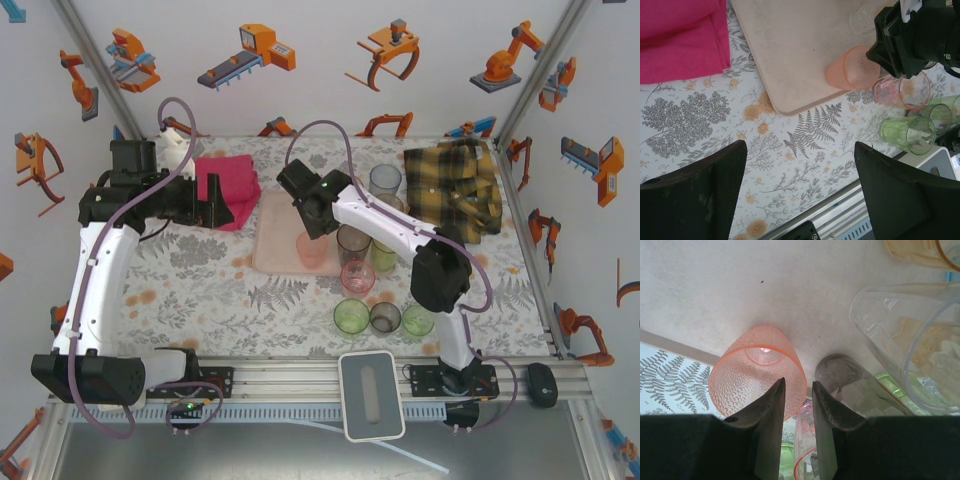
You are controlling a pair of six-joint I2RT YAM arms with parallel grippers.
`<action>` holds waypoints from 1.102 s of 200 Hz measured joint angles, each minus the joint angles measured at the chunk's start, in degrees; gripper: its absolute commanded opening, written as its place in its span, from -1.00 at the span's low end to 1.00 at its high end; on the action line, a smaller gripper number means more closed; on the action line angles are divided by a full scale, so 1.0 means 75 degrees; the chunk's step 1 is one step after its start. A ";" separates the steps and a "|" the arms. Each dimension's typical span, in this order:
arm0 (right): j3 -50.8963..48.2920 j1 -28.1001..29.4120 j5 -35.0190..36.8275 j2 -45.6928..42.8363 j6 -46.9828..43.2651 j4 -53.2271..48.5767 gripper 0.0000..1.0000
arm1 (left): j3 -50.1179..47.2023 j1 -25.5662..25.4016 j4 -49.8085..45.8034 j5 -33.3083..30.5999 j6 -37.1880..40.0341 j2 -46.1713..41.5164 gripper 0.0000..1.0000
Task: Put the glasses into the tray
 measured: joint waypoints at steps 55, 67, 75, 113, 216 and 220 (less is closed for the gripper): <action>0.0204 0.0015 0.0198 0.0090 -0.0204 -0.0184 -0.42 | -0.0009 0.0035 0.0000 0.0017 -0.0015 -0.0009 0.61; 0.0204 0.0023 0.0189 0.0090 -0.0233 -0.0189 -0.46 | -0.0009 0.0044 0.0000 0.0026 -0.0015 -0.0009 0.61; 0.0204 0.0032 0.0184 0.0090 -0.0256 -0.0192 -0.50 | -0.0009 0.0050 0.0000 0.0029 -0.0015 -0.0009 0.61; 0.0245 0.0102 0.0087 0.0090 -0.0315 -0.0204 -0.63 | -0.0009 0.0050 0.0000 0.0058 -0.0015 -0.0009 0.61; 0.0560 0.0125 -0.0393 0.0629 -0.0318 -0.0210 -0.67 | -0.0009 0.0105 0.0003 0.0064 -0.0020 -0.0009 0.61; 0.0560 0.0125 -0.0396 0.0659 -0.0315 -0.0213 -0.68 | -0.0009 0.0105 0.0003 0.0064 -0.0020 -0.0009 0.61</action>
